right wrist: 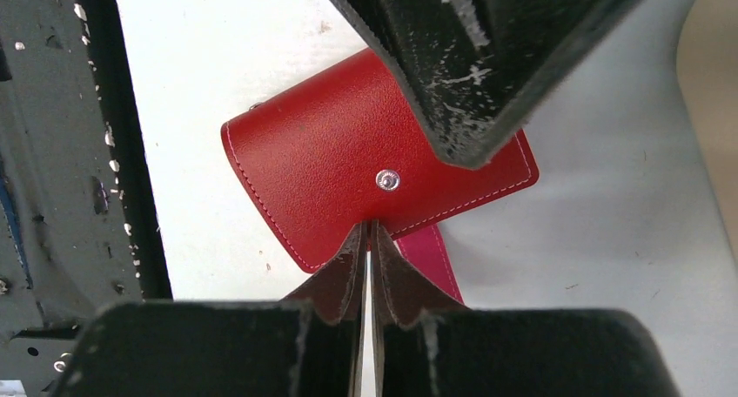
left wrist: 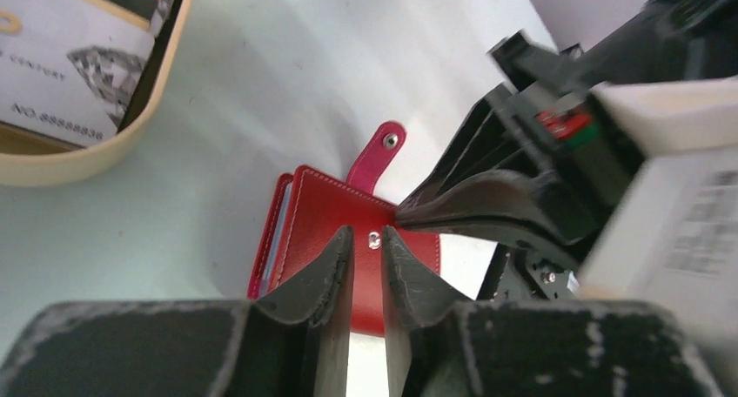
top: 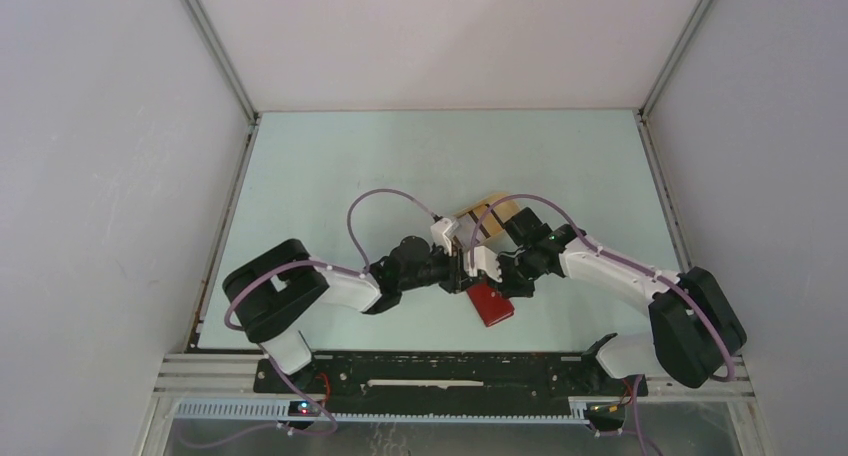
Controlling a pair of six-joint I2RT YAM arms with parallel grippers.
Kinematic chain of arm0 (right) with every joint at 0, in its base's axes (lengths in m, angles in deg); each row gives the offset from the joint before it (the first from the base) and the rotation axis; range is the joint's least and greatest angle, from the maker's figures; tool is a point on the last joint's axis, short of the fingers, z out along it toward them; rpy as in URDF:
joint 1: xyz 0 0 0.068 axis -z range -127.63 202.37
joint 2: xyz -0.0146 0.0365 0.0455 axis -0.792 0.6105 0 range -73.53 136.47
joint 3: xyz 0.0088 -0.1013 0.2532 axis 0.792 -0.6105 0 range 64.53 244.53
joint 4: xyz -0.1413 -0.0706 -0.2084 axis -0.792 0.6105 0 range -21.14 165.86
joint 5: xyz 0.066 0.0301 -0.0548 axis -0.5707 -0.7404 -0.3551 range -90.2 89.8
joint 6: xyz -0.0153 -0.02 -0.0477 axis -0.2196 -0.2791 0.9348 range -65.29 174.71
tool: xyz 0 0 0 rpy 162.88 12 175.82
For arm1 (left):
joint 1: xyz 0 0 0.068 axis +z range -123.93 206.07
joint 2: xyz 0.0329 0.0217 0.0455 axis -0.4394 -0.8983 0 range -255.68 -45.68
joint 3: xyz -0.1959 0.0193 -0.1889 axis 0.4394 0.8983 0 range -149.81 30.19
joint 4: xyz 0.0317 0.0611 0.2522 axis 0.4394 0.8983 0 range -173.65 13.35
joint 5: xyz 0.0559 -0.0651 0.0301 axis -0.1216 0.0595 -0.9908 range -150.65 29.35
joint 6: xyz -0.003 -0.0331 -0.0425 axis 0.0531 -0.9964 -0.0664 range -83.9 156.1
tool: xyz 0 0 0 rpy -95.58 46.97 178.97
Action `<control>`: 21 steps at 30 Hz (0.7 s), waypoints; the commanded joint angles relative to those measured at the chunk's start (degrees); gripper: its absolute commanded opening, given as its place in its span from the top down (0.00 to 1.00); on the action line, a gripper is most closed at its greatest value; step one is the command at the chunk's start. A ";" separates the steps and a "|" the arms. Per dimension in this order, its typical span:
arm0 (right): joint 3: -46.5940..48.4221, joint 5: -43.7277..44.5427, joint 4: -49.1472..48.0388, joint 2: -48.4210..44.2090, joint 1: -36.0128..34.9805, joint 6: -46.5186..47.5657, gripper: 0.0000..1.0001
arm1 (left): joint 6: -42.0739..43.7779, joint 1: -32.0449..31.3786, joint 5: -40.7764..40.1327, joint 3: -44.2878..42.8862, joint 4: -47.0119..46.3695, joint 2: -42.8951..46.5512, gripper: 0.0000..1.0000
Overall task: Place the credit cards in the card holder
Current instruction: Close the card holder at the center of the board.
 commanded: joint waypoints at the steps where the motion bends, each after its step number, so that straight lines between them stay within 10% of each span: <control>1: 0.20 0.41 -1.05 -0.98 -0.19 1.73 0.90 | -0.92 0.39 2.40 -1.48 -4.55 -3.61 0.78; 21: 5.74 -16.72 6.15 -11.21 13.74 -4.87 0.63 | 0.55 -1.02 -1.47 -6.25 4.27 -7.11 0.83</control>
